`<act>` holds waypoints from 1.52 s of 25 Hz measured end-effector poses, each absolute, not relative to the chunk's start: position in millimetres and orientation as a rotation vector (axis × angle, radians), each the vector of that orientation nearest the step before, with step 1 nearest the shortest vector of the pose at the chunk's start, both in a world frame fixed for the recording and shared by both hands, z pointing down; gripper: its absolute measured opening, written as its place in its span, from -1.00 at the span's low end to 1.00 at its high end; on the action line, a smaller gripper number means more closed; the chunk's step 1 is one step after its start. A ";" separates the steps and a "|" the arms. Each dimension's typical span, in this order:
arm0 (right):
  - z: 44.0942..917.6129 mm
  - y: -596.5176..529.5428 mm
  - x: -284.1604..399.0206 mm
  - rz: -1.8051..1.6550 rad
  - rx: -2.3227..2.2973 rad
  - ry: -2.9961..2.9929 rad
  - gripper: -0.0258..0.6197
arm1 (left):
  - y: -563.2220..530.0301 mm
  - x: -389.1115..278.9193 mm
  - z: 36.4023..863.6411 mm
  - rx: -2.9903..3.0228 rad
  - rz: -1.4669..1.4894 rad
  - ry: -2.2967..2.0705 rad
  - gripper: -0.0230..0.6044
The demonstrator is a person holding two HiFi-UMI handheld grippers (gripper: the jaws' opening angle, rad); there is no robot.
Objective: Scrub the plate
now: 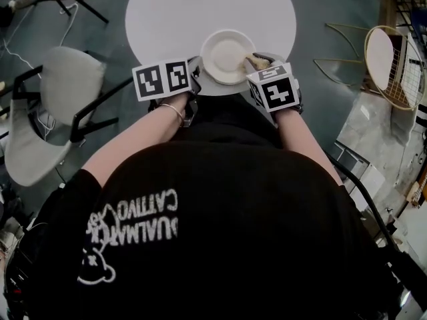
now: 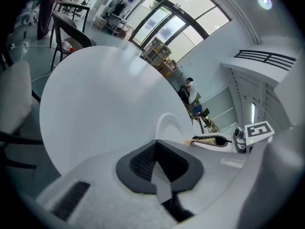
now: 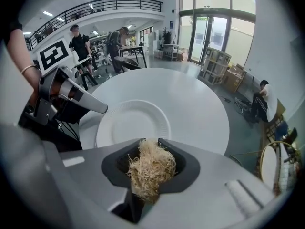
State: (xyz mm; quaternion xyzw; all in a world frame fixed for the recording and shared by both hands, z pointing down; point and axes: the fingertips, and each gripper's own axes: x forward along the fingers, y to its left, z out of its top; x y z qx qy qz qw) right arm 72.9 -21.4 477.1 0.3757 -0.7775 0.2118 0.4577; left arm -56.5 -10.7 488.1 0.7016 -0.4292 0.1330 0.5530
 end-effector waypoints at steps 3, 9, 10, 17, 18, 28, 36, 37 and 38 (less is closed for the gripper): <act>475.1 -22.5 82.5 0.501 0.977 -1.890 -0.65 | -10.2 -65.1 490.2 1.643 0.316 -1.036 -0.93; 474.3 -23.6 84.9 0.536 1.033 -1.889 -0.65 | -5.0 -61.0 487.1 1.659 0.264 -0.969 -0.93; 474.0 -23.9 85.3 0.533 1.032 -1.884 -0.65 | -5.1 -57.6 486.5 1.664 0.268 -0.954 -0.93; 473.5 -27.1 87.5 0.543 1.027 -1.872 -0.65 | -10.0 -32.9 483.3 1.689 0.279 -0.851 -0.92; 473.7 -27.6 87.7 0.545 1.026 -1.873 -0.65 | -10.6 -31.2 485.4 1.687 0.297 -0.847 -0.93; 473.5 -31.4 92.1 0.583 1.042 -1.898 -0.65 | -13.0 -29.4 499.1 1.670 0.454 -0.862 -0.84; 474.2 -36.1 92.2 0.599 1.038 -1.908 -0.65 | -18.2 -27.0 498.2 1.676 0.463 -0.853 -0.93; 474.1 -36.4 92.8 0.606 1.039 -1.909 -0.65 | -18.8 -26.7 497.8 1.679 0.468 -0.854 -0.93; 473.7 -36.8 93.7 0.613 1.041 -1.911 -0.65 | -19.2 -26.2 497.2 1.683 0.477 -0.856 -0.93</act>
